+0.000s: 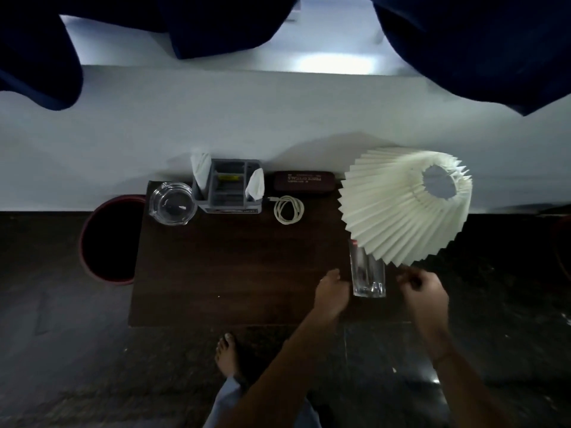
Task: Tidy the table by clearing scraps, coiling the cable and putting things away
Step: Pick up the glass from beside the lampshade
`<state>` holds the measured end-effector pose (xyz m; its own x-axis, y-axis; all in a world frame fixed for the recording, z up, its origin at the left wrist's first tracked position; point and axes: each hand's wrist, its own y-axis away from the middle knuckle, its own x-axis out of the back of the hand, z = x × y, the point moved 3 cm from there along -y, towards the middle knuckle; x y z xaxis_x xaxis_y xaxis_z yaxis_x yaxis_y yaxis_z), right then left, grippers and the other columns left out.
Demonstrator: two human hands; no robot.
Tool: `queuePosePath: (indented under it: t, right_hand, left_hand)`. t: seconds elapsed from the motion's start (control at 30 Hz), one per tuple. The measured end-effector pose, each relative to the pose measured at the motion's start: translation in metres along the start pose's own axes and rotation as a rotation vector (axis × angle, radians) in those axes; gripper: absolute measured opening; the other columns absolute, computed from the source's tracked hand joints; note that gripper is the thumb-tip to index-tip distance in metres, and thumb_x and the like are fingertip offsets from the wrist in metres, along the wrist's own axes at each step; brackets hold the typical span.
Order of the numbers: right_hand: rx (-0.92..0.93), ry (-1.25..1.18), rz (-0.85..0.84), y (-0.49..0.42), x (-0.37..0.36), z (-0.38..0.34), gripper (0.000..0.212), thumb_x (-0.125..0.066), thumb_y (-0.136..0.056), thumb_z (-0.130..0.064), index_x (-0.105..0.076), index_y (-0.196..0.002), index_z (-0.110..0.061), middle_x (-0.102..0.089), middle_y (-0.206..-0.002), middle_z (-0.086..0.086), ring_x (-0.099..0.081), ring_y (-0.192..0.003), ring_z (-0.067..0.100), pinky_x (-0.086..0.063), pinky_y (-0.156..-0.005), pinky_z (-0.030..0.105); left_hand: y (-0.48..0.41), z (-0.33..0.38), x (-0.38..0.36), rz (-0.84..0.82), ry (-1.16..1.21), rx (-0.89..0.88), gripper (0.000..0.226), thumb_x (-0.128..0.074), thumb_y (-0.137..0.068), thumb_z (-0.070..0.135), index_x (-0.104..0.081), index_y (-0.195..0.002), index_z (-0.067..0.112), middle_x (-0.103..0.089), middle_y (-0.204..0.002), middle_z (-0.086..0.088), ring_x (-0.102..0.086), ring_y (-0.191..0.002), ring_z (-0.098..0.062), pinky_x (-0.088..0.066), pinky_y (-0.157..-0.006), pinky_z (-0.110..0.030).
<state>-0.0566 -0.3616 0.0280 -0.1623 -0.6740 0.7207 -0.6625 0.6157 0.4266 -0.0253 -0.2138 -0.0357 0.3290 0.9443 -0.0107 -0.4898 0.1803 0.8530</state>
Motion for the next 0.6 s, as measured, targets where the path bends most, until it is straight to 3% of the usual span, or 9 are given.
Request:
queuePosePath:
  t: [0.1, 0.2, 0.3, 0.37, 0.43, 0.5, 0.6]
  right_hand:
    - [-0.153, -0.124, -0.219, -0.028, -0.016, 0.011, 0.028, -0.063, -0.085, -0.019, -0.061, -0.106, -0.002, -0.064, -0.108, 0.019, -0.059, -0.099, 0.029, -0.045, -0.087, 0.037]
    - [-0.136, -0.159, -0.402, -0.036, -0.033, 0.010, 0.004, -0.063, -0.084, -0.021, -0.059, -0.083, -0.020, -0.065, -0.092, 0.006, -0.061, -0.092, 0.024, -0.049, -0.083, 0.036]
    - [-0.138, -0.165, -0.438, -0.043, -0.043, 0.014, 0.017, -0.070, -0.077, -0.016, -0.056, -0.079, -0.025, -0.065, -0.089, 0.003, -0.063, -0.094, 0.025, -0.053, -0.084, 0.039]
    - [-0.141, -0.179, -0.426, -0.048, -0.047, 0.015, 0.027, -0.079, -0.066, -0.014, -0.057, -0.079, -0.025, -0.067, -0.094, 0.006, -0.064, -0.093, 0.025, -0.054, -0.085, 0.043]
    - [-0.132, -0.182, -0.475, -0.044, -0.048, 0.012, 0.033, -0.082, -0.062, -0.011, -0.059, -0.083, -0.023, -0.068, -0.097, 0.005, -0.064, -0.093, 0.022, -0.054, -0.082, 0.038]
    - [-0.092, -0.206, -0.604, -0.035, -0.051, 0.004, 0.036, -0.080, -0.062, -0.008, -0.062, -0.092, -0.020, -0.069, -0.098, 0.001, -0.063, -0.096, 0.018, -0.052, -0.081, 0.031]
    - [-0.053, -0.277, -0.825, -0.016, -0.062, -0.009, 0.049, -0.077, -0.061, -0.010, -0.064, -0.108, -0.015, -0.071, -0.105, 0.003, -0.063, -0.104, 0.022, -0.050, -0.092, 0.038]
  left_hand:
    - [-0.010, 0.006, -0.021, -0.028, 0.041, -0.007, 0.042, -0.048, -0.088, 0.017, -0.049, -0.129, 0.009, -0.053, -0.129, -0.006, -0.048, -0.124, -0.029, -0.038, -0.106, -0.039]
    - [-0.037, -0.003, -0.032, -0.045, 0.044, -0.016, 0.046, -0.047, -0.081, 0.028, -0.057, -0.121, 0.008, -0.061, -0.123, -0.015, -0.054, -0.118, -0.033, -0.042, -0.103, -0.044]
    - [-0.042, -0.001, -0.030, -0.064, 0.150, 0.040, 0.026, -0.040, -0.093, 0.019, -0.061, -0.107, 0.012, -0.061, -0.120, -0.019, -0.056, -0.113, -0.033, -0.043, -0.096, -0.041]
    - [-0.038, 0.004, -0.022, -0.071, 0.201, 0.052, 0.022, -0.039, -0.095, 0.022, -0.061, -0.089, 0.018, -0.063, -0.110, -0.014, -0.058, -0.102, -0.027, -0.045, -0.082, -0.034]
    - [-0.032, 0.000, -0.007, -0.058, 0.246, 0.071, 0.024, -0.038, -0.097, 0.030, -0.058, -0.090, 0.020, -0.062, -0.106, -0.008, -0.058, -0.096, -0.022, -0.044, -0.079, -0.032]
    - [-0.014, -0.001, 0.020, -0.056, 0.277, 0.103, 0.035, -0.032, -0.097, 0.043, -0.058, -0.100, 0.019, -0.064, -0.100, -0.005, -0.061, -0.092, -0.021, -0.049, -0.081, -0.036]
    - [0.011, 0.000, 0.077, -0.124, 0.300, 0.189, 0.065, -0.025, -0.088, 0.065, -0.066, -0.094, 0.015, -0.072, -0.089, -0.010, -0.070, -0.081, -0.025, -0.056, -0.070, -0.035]
